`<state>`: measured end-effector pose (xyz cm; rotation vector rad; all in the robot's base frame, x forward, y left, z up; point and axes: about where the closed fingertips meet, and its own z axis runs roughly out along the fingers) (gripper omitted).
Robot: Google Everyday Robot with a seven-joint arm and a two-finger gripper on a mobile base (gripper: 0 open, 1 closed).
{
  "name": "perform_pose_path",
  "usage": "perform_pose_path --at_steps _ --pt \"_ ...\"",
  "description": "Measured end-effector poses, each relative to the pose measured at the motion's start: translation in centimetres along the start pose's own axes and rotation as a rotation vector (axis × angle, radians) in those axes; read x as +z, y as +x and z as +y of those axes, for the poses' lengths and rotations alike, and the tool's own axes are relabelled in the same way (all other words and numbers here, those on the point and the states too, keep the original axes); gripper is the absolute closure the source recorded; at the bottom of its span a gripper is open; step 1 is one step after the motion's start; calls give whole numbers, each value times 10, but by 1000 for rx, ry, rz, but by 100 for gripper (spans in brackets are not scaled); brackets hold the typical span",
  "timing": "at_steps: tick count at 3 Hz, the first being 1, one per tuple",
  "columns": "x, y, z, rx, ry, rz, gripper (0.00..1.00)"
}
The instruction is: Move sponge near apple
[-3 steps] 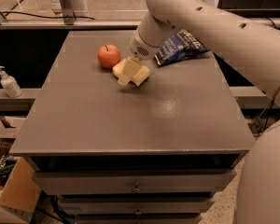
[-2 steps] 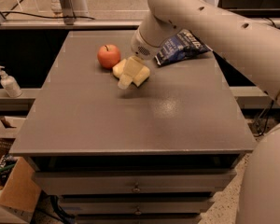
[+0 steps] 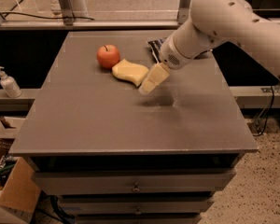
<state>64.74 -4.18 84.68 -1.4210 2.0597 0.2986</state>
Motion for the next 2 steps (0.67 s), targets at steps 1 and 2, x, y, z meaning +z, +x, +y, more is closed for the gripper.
perform_pose_path --at_steps 1,2 --pt "-28 44 7 90 4 -81 0" --pt "-41 58 4 122 17 -91 0"
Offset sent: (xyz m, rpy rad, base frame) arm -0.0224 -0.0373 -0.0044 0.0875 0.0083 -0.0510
